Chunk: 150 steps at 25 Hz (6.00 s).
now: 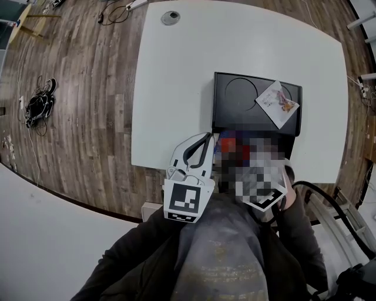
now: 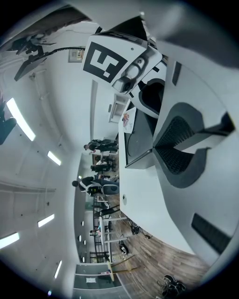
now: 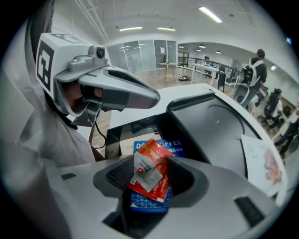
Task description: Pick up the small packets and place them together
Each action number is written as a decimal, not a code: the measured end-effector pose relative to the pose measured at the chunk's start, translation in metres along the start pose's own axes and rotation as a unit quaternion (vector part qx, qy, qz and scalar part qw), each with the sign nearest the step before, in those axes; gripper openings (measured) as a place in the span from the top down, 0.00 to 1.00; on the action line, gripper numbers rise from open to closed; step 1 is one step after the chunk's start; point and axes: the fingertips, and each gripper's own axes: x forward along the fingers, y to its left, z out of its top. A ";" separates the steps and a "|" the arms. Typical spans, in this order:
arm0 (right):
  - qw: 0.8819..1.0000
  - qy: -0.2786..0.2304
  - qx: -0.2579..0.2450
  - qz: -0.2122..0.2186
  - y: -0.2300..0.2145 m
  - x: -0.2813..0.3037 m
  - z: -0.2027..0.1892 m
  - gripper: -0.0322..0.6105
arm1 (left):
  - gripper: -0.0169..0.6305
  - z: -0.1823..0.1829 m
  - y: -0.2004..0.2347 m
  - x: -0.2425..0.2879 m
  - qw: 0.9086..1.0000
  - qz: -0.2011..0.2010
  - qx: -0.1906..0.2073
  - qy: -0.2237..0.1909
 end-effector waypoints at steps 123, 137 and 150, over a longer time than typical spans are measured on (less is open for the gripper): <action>0.993 -0.051 0.095 -0.037 -0.012 -0.043 -0.024 0.95 | 0.97 0.012 -0.021 -0.001 1.000 -0.012 0.013 -0.018; 0.986 -0.112 0.075 -0.099 -0.024 -0.118 0.016 0.95 | 0.97 0.041 -0.027 -0.011 0.997 -0.017 0.023 -0.066; 0.979 -0.124 0.110 -0.121 -0.119 -0.134 0.025 0.95 | 0.97 0.056 -0.013 0.016 0.999 0.009 0.018 -0.047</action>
